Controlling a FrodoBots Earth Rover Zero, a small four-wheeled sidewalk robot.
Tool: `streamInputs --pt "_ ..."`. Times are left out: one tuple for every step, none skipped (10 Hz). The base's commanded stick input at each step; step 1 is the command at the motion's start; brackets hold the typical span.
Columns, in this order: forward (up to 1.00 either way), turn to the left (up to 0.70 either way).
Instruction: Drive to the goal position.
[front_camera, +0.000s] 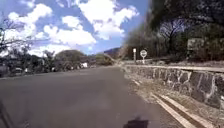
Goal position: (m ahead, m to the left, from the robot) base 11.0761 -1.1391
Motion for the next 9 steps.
streamInputs --pt "0.5 0.0" --pt "0.5 0.5" --pt "0.5 0.5" --pt "0.5 0.0" --pt "0.5 0.0" --pt "0.5 0.0" --pt "0.5 0.0" --pt "0.5 0.0" --pt "0.5 0.0"
